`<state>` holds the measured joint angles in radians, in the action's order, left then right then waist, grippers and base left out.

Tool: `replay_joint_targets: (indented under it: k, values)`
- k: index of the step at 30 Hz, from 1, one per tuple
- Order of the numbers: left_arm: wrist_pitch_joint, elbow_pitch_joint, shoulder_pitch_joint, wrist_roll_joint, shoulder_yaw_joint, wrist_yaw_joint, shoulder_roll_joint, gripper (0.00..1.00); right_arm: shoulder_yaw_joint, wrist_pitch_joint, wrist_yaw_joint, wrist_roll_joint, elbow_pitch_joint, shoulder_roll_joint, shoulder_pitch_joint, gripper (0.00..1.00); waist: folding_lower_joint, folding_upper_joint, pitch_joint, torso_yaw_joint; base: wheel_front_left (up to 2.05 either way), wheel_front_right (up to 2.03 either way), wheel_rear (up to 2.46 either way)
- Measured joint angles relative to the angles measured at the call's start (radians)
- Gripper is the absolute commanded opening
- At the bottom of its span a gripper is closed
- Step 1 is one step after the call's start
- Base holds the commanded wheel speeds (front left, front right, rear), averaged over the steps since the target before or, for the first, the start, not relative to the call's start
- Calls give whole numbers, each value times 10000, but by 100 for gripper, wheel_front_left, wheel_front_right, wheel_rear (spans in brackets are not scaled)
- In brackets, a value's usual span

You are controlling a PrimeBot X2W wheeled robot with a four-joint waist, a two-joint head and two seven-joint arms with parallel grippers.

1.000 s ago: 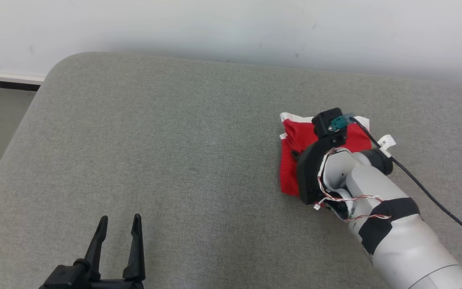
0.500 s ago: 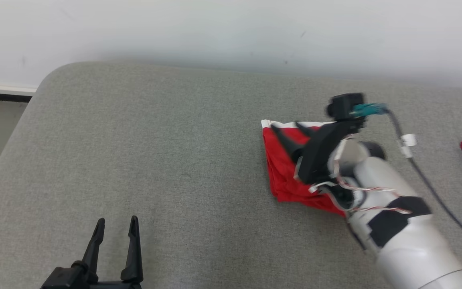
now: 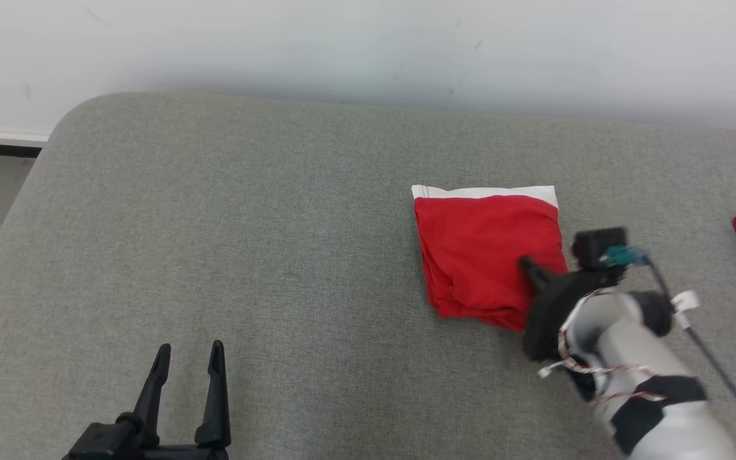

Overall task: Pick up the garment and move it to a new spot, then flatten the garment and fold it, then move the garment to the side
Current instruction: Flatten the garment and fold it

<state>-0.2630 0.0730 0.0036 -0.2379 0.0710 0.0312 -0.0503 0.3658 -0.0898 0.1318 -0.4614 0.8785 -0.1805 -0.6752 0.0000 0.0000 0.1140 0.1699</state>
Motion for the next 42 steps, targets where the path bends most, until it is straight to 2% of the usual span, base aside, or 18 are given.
replay_joint_targets:
  k: [6,13,19,23,24,25,26,27,34,42]
  values:
    - [2,-10,2,2,-142,42,0,100,779,307,0,253,-163,926,459,0,0,0,16,-10,0,0,0]
    - [0,-8,3,10,-199,44,2,100,1987,236,0,42,-449,1271,687,0,0,0,-54,-19,0,0,0]
    - [0,63,14,77,-268,46,0,100,3030,169,0,-1737,-1507,1302,913,0,-1,-1,-211,-67,0,0,0]
    - [0,109,80,153,-445,44,2,100,2926,825,0,-2360,-1962,1306,900,0,0,-1,-376,-217,0,0,0]
    - [0,109,108,180,-514,42,0,100,2807,1062,0,-2353,-2015,1308,895,8,-1,0,-424,-271,0,0,0]
    - [0,111,153,184,-579,31,-2,100,2700,1267,0,-2276,-2044,1304,882,24,-1,-1,-473,-338,0,0,0]
    - [0,111,207,205,-631,31,0,100,2568,1429,0,-2192,-2069,1271,876,49,-1,0,-519,-410,0,0,0]
    - [0,111,248,245,-708,31,2,100,2387,1641,0,-2125,-2109,1227,897,100,0,0,-572,-489,0,0,0]
    - [0,75,446,347,-1080,29,-2,100,1012,2709,0,-1250,-2734,313,1517,100,-1,-1,-924,-1157,0,0,0]
    - [0,182,460,433,-1243,-8,2,100,-506,2602,0,-355,-3521,-654,2742,100,-1,0,-1244,-1937,0,0,0]
